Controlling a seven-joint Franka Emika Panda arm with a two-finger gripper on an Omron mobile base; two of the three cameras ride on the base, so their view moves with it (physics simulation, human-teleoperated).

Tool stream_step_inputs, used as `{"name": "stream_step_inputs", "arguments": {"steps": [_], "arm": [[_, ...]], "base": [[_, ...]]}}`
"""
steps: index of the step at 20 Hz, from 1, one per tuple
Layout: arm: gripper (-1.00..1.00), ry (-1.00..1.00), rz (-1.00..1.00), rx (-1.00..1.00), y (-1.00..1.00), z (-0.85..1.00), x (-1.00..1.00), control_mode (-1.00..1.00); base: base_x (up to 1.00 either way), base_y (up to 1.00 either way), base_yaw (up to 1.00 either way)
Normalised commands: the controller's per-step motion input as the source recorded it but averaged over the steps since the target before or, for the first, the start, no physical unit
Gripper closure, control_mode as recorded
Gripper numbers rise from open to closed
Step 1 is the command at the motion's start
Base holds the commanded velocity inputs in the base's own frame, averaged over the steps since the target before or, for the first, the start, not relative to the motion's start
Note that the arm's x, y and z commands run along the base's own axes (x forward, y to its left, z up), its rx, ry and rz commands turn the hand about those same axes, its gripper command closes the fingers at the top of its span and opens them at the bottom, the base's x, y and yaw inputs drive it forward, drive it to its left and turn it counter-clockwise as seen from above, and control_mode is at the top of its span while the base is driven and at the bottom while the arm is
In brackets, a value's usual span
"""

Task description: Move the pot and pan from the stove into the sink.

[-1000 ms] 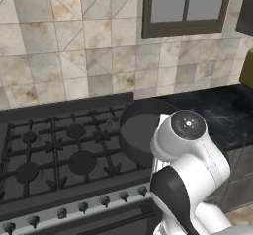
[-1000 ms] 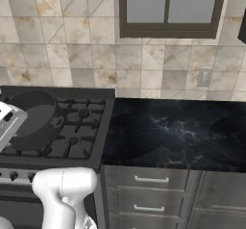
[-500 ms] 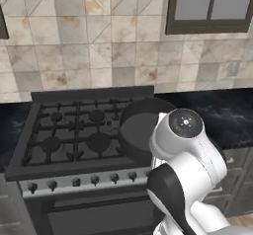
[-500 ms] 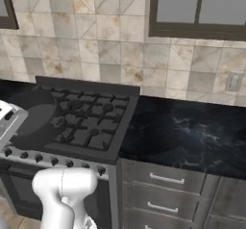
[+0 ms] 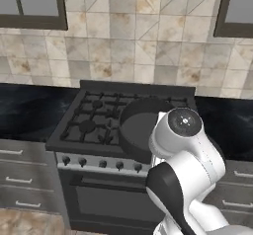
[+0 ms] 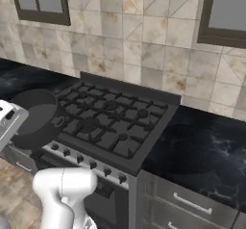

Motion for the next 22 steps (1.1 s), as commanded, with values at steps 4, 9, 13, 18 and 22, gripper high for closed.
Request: {"name": "stream_step_inputs", "arguments": {"steps": [4,9,13,18,22], "arm": [[1.00,0.00,0.00,0.00,0.00,0.00,0.00,1.00],[1.00,0.00,0.00,0.00,0.00,0.00,0.00,1.00],[1.00,0.00,0.00,0.00,0.00,0.00,0.00,1.00],[1.00,0.00,0.00,0.00,0.00,0.00,0.00,1.00],[1.00,0.00,0.00,0.00,0.00,0.00,0.00,1.00]], "base": [[-0.04,0.00,0.50],[-0.04,0.00,0.50],[-0.03,0.00,0.50],[-0.04,0.00,0.50],[-0.04,0.00,0.50]]}}
